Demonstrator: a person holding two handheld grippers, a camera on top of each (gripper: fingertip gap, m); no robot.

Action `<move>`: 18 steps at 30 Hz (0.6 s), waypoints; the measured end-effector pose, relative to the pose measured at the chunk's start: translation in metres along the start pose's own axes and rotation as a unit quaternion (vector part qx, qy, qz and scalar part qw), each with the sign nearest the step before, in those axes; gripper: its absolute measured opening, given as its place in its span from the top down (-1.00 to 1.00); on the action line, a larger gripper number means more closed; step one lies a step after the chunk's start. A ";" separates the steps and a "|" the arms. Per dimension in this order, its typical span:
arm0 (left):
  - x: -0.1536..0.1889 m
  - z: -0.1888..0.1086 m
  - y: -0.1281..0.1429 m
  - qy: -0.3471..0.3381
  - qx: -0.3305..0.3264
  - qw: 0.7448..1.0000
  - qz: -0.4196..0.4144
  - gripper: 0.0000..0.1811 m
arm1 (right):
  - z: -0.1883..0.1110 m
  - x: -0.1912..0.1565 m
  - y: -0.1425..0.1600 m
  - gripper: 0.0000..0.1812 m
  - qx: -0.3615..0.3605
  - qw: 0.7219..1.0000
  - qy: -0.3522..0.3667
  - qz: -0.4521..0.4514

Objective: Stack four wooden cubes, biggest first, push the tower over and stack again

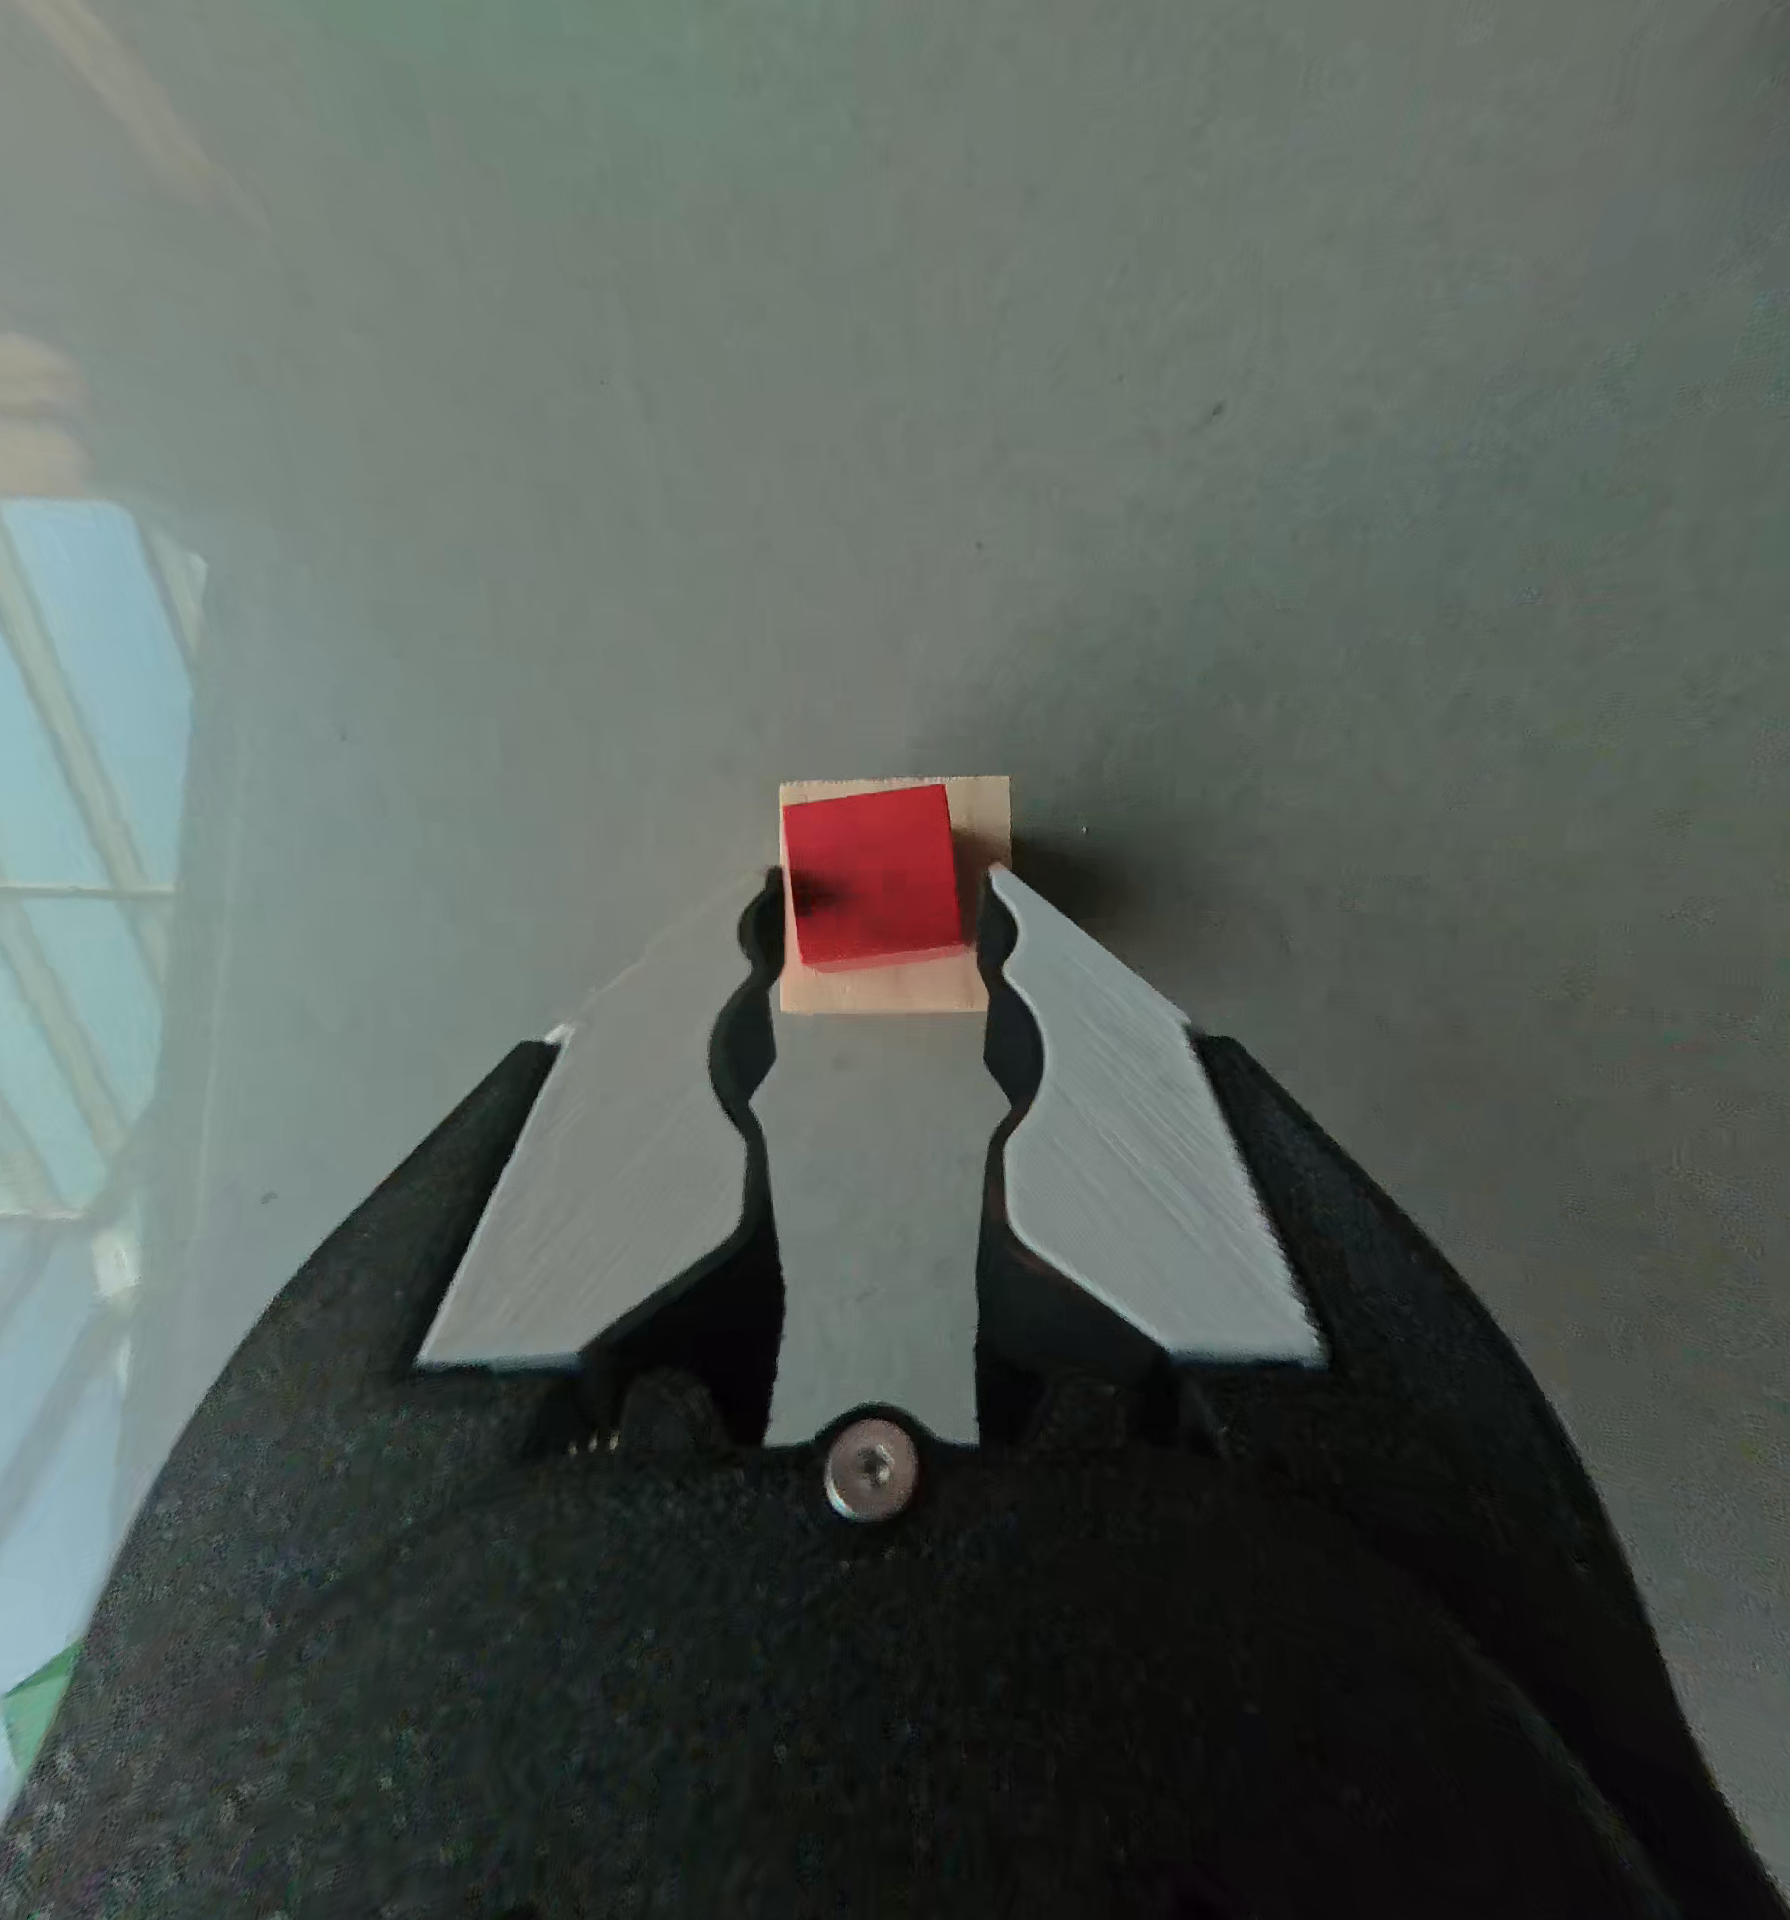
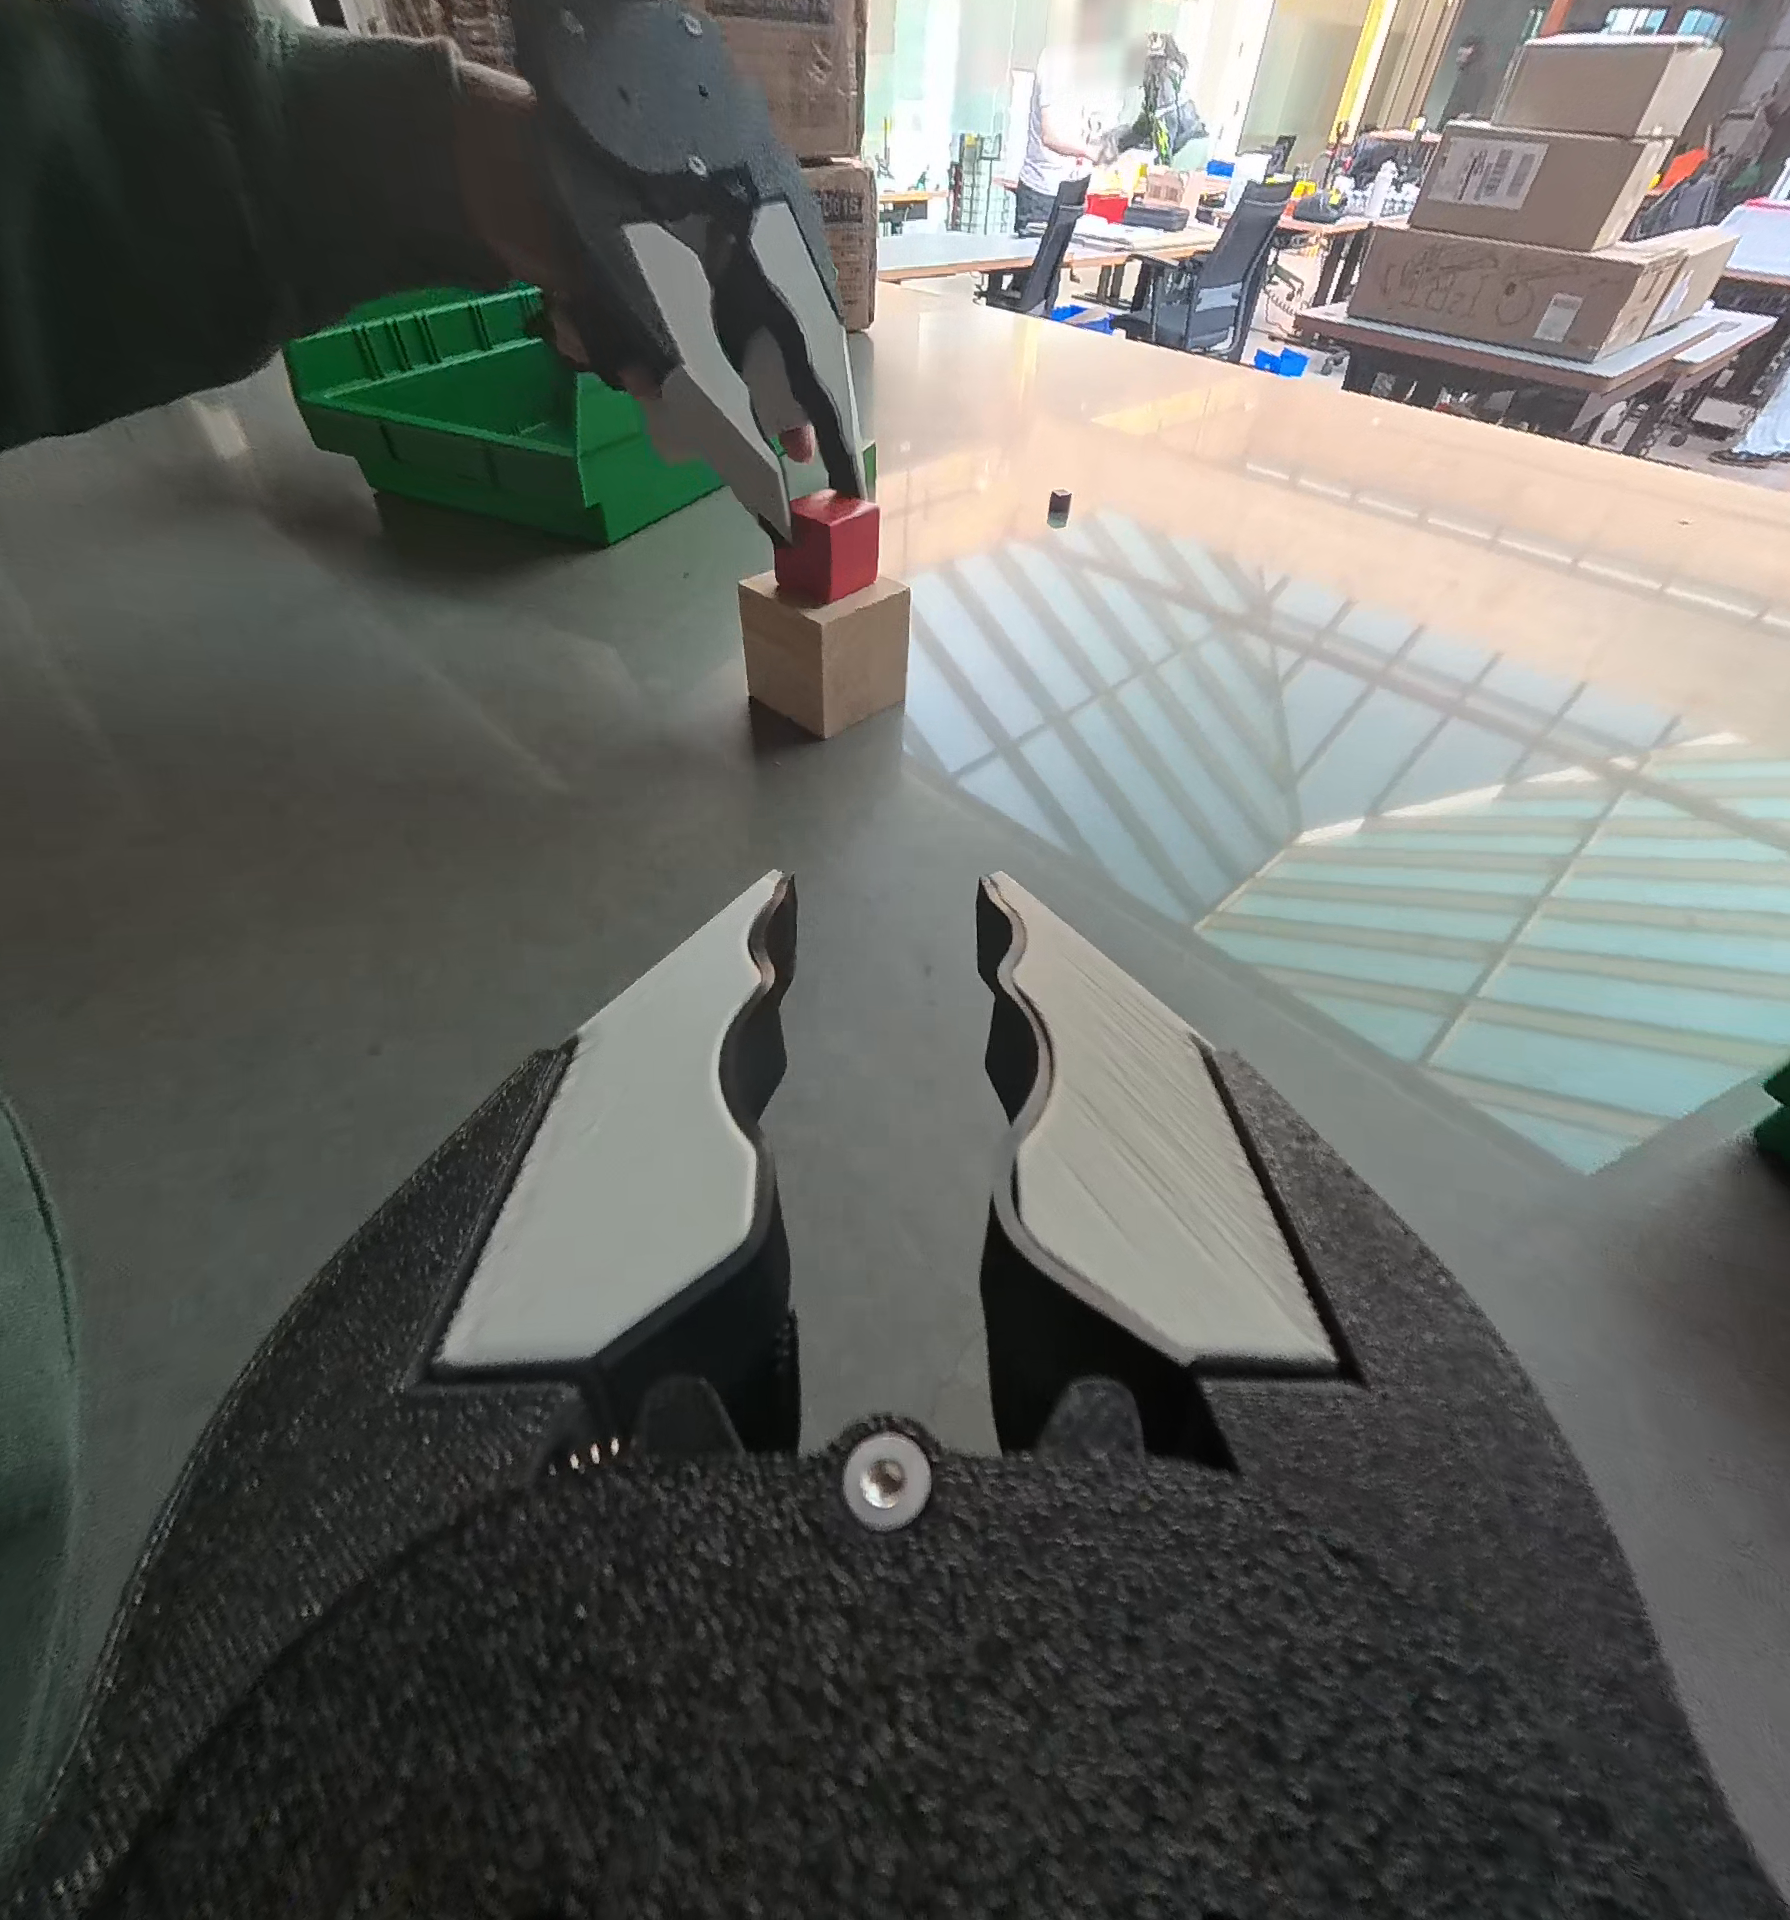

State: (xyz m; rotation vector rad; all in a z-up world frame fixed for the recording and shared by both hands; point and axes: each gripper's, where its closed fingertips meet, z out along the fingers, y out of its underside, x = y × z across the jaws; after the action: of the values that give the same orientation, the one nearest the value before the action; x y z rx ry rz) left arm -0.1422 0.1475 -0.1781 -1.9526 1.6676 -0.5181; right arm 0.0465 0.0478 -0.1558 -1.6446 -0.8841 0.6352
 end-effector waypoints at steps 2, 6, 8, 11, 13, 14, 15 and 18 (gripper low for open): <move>0.001 0.002 -0.001 0.008 -0.002 1.000 0.008 0.64 | 0.000 -0.001 0.000 0.62 -0.001 1.000 -0.001 -0.001; 0.002 0.003 -0.002 0.020 -0.007 0.999 0.028 0.65 | -0.001 0.001 0.003 0.62 -0.005 1.000 0.003 0.001; 0.002 0.003 -0.001 0.025 -0.012 0.999 0.032 0.65 | -0.001 0.002 0.003 0.62 -0.005 1.000 0.005 0.002; 0.002 0.003 -0.001 0.031 -0.015 0.999 0.035 0.65 | -0.001 0.003 0.003 0.62 -0.005 1.000 0.005 0.002; 0.001 0.003 -0.001 0.031 -0.017 0.999 0.033 0.65 | 0.000 0.002 0.003 0.62 -0.005 1.000 0.004 0.002; 0.001 0.003 -0.001 0.030 -0.018 0.999 0.031 0.64 | 0.000 0.002 0.003 0.62 -0.006 1.000 0.003 0.002; 0.000 0.002 -0.003 0.030 -0.015 0.999 0.029 0.62 | 0.000 0.002 0.003 0.62 -0.007 1.000 0.003 0.002; -0.005 -0.011 -0.016 0.029 0.028 0.999 0.008 0.47 | 0.000 0.003 0.003 0.61 -0.009 1.000 0.008 0.005</move>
State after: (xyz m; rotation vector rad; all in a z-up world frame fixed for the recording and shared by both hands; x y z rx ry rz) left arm -0.1369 0.1522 -0.1593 -1.9003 1.6846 -0.6133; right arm 0.0495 0.0499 -0.1588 -1.6681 -0.8735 0.6226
